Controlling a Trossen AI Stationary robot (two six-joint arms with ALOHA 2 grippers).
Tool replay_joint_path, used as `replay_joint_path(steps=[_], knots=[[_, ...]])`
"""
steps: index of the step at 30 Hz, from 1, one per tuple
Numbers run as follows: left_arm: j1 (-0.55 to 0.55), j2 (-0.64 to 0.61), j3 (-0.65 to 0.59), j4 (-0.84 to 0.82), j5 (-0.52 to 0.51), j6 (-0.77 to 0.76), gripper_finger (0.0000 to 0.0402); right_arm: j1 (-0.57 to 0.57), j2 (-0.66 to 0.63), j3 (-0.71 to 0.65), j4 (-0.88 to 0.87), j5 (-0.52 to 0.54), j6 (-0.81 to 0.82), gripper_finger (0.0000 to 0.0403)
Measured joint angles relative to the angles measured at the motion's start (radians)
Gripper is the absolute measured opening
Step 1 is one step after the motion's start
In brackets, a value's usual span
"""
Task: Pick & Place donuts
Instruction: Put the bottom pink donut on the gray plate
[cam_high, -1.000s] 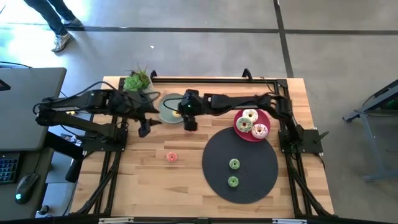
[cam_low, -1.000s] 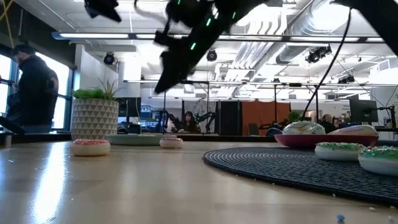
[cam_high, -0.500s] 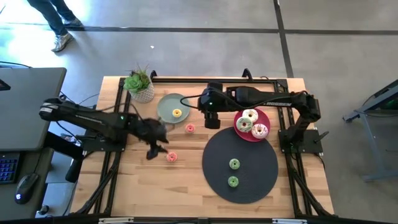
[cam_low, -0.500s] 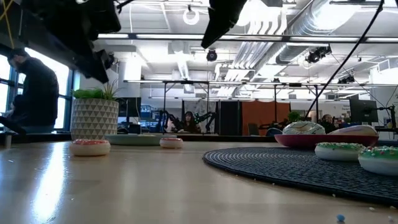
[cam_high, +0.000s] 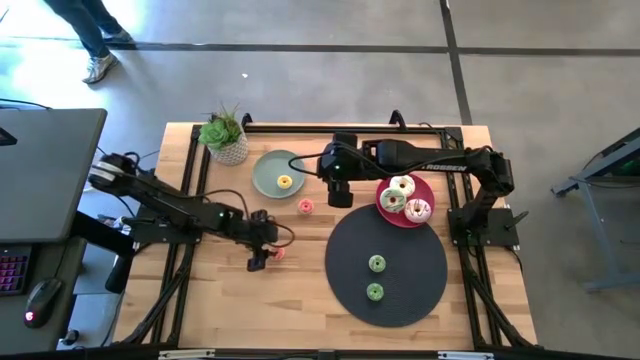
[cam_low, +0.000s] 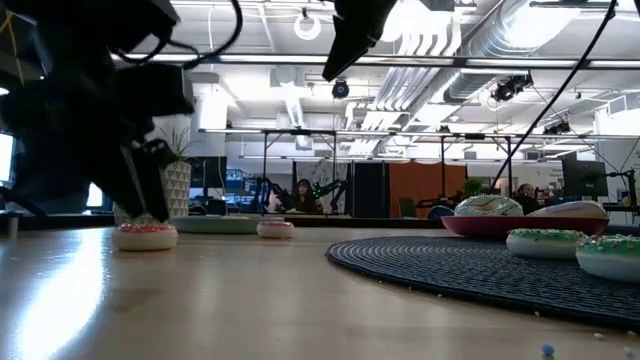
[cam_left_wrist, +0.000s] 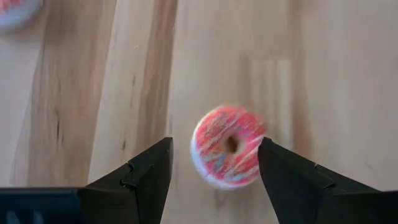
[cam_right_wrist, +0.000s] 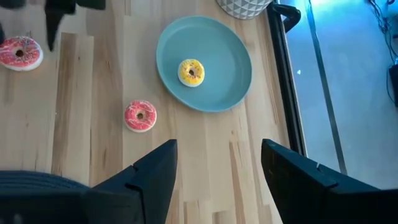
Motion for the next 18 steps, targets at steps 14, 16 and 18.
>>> replay_joint_path(steps=[14,16,18], knots=[[0.0,0.073,0.002,0.049,-0.013,-0.045,0.0094,0.0,0.0,0.0,0.004,-0.002,0.0,0.022],[0.001,0.067,0.015,0.039,-0.013,-0.027,0.0067,0.0,0.0,0.0,0.004,-0.001,0.0,0.022],[0.015,0.056,0.046,0.026,-0.028,-0.025,0.0045,0.0,0.0,0.0,0.004,0.0,-0.001,0.022]])
